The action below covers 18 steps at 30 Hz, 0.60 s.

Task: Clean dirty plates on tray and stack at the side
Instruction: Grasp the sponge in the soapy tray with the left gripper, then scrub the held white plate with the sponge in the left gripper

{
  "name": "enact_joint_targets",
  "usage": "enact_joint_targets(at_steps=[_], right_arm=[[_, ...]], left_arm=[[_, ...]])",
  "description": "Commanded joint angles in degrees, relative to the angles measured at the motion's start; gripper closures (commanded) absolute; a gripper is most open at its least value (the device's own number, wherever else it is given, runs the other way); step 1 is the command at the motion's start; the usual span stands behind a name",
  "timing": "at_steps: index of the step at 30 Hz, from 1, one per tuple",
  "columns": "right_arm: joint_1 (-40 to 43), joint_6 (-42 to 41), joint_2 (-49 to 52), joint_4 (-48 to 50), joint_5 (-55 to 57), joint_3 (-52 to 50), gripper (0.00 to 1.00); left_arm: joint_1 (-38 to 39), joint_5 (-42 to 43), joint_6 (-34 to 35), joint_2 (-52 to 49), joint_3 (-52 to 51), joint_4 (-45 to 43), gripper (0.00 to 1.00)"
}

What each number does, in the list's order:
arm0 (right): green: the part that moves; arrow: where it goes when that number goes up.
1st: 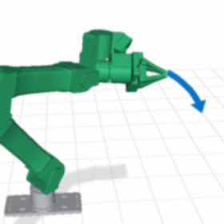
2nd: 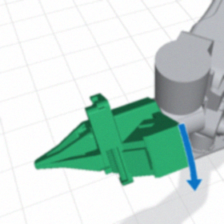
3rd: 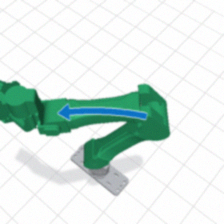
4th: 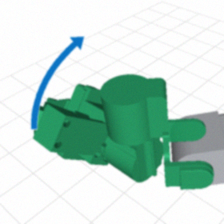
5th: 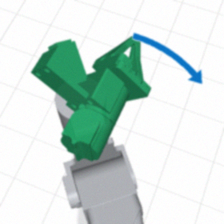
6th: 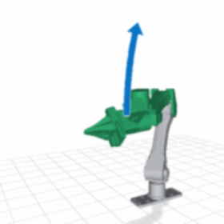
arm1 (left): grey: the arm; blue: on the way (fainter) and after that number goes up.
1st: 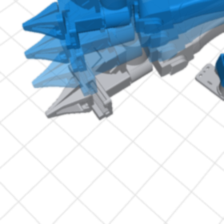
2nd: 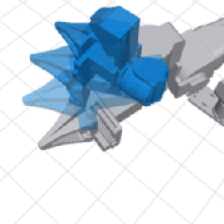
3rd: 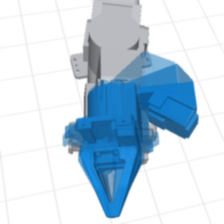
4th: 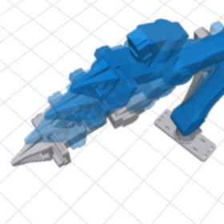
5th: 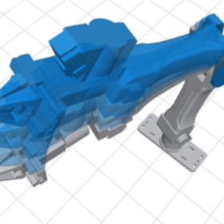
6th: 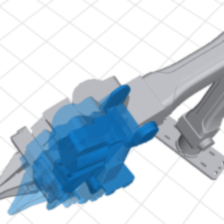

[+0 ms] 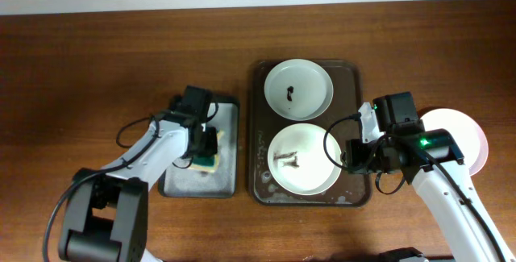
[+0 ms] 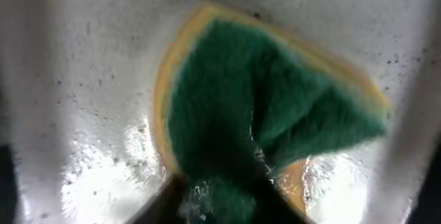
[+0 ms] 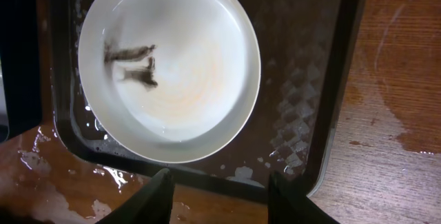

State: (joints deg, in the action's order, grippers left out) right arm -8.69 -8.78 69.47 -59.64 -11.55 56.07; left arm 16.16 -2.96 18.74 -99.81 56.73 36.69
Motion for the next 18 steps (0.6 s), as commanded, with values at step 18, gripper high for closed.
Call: enact_joint_targets(at_steps=[18], right_arm=[[-0.2, -3.4, 16.1, 5.1, 0.9, 0.3, 0.65]], left_arm=[[8.3, 13.7, 3.1, 9.0, 19.3, 15.6, 1.00]])
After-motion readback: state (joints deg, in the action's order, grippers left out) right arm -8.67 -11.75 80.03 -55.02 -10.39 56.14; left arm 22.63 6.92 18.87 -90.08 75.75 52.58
